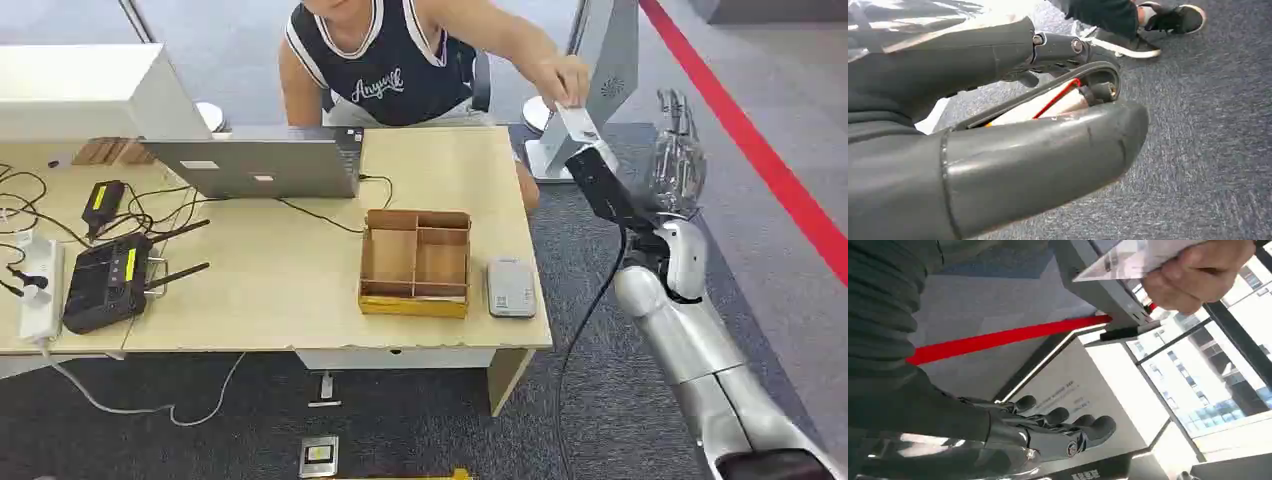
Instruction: Pass the card to the sensor for recognition and then transmit it.
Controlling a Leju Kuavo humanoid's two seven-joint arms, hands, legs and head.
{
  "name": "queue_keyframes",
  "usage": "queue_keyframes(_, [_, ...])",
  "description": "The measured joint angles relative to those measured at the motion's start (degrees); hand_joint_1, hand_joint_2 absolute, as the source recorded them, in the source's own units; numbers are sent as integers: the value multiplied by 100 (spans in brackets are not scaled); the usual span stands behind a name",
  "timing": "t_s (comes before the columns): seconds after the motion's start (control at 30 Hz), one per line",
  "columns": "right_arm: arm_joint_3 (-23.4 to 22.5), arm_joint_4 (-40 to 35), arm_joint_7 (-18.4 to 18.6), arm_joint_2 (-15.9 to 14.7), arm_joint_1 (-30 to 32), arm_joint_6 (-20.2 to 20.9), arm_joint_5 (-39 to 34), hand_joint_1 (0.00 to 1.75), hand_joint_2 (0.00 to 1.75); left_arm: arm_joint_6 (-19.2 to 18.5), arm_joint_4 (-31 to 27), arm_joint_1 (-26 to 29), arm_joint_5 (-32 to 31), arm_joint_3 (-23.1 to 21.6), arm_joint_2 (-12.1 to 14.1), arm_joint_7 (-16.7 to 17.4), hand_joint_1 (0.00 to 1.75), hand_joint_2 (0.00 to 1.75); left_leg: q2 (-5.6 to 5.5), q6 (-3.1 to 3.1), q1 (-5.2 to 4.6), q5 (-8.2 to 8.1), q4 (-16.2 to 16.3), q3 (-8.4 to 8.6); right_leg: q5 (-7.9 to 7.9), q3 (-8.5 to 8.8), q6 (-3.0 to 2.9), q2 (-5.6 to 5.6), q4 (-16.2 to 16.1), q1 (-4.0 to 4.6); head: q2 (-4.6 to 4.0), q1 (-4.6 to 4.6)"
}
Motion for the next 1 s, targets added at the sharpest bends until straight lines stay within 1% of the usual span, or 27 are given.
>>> queue_keyframes(0.17, [327, 205, -13, 81, -431, 238, 173, 0, 175, -4, -7, 13, 0, -100, 9, -15, 0, 0, 0, -1, 4, 1, 0, 0, 1, -1, -2, 0, 0, 4, 0, -2])
queue_keyframes(0.37, [616, 721, -210, 245, -868, 190, 138, 2, 175, -22, -35, 12, 0, -188, 22, -7, 0, 0, -2, -1, 5, 1, 1, -1, 1, -1, -2, 0, -1, 6, 0, -2])
queue_keyframes(0.4, [649, 780, -232, 264, -906, 172, 122, 38, 175, -24, -37, 13, 0, -194, 24, -7, 0, 0, -3, -1, 5, 1, 1, -1, 1, -1, -2, 0, -1, 6, 0, -2])
queue_keyframes(0.43, [686, 839, -240, 284, -944, 157, 114, 65, 175, -28, -37, 17, 2, -201, 24, -7, 0, 0, -3, -1, 5, 1, 1, -1, 1, -2, -2, 0, -1, 6, 0, -2])
queue_keyframes(0.47, [721, 909, -249, 304, -979, 142, 98, 157, 175, -28, -39, 19, 2, -212, 24, -9, 0, 0, -2, -1, 5, 0, 1, -1, 1, -2, -2, 0, -1, 6, 0, -2])
queue_keyframes(0.5, [751, 968, -260, 319, -1011, 138, 87, 175, 175, -28, -39, 19, 2, -229, 24, -11, 0, 0, -2, -1, 5, 0, 1, -1, 1, -2, -2, 0, -1, 6, 0, -2])
queue_keyframes(0.67, [876, 1228, -302, 369, -1077, 135, -17, 175, 175, -31, -46, 29, 2, -282, 26, -55, 0, 0, -2, -1, 6, 0, 1, -2, 1, -3, -2, 0, -2, 6, 0, -2])
queue_keyframes(1.0, [1018, 1462, -304, 404, -1134, 98, -112, 175, 175, -31, -59, 42, 2, -326, 26, -87, 0, 0, -1, -1, 6, 0, 1, 0, 1, -3, -2, 0, -2, 6, 0, -2])
